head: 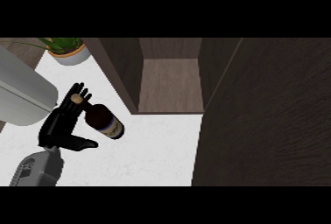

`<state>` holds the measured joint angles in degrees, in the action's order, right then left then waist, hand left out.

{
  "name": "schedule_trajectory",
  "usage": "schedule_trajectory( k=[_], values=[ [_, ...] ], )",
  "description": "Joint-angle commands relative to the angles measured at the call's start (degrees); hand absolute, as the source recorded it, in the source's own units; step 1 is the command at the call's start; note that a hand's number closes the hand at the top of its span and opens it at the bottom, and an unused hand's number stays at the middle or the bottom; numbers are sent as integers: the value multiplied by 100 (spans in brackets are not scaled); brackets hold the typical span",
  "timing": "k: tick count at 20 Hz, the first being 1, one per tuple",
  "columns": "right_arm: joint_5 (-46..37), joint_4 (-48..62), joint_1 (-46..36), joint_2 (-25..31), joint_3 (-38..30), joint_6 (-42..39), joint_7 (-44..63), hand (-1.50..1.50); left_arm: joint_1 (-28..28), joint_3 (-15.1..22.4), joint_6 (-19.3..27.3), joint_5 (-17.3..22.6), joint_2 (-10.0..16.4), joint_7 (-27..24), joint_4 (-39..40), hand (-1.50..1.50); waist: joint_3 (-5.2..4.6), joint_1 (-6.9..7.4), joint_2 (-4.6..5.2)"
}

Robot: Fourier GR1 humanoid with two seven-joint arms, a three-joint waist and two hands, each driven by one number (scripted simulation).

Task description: Pick up the wine, place it into the cabinet and close the cabinet

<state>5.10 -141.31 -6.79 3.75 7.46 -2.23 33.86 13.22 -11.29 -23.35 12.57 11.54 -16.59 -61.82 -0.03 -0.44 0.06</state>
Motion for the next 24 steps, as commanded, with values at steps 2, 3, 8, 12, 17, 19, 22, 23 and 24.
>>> schedule_trajectory(
  k=[2,3,8,12,17,19,22,23,24],
  values=[
    [128,-138,-6,-77,140,-44,-16,-150,445,101,-157,-502,-50,-1019,1530,-150,-3,-29,13],
    [-158,-32,-333,-173,259,224,279,-150,138,172,-116,-459,-134,-920,1160,-150,-1,23,-1],
    [520,-430,197,40,-301,-162,-5,-150,317,11,-524,-651,160,-1944,2423,-150,-3,-42,16],
    [664,-342,182,47,-370,-256,-18,-150,762,38,-585,-748,180,-2033,2951,-150,0,-11,6],
    [360,-374,-188,-27,-125,-96,313,-150,1217,-110,-604,-719,-19,-2441,3940,-150,-7,-56,21],
    [362,-338,-14,-31,-106,-147,267,-150,1189,11,-598,-835,-199,-2694,4054,-150,-5,-52,18],
    [174,-516,333,-184,183,-143,119,-150,1298,-149,-1074,-705,189,-2765,4348,-150,-8,-84,25],
    [189,-377,126,-140,75,-145,100,-150,1462,-160,-985,-644,-43,-2640,4376,-150,-8,-78,26],
    [291,-412,-114,-78,-122,-65,322,-150,1386,-109,-1010,-680,12,-2633,4294,-150,-6,-40,15]
  ],
)
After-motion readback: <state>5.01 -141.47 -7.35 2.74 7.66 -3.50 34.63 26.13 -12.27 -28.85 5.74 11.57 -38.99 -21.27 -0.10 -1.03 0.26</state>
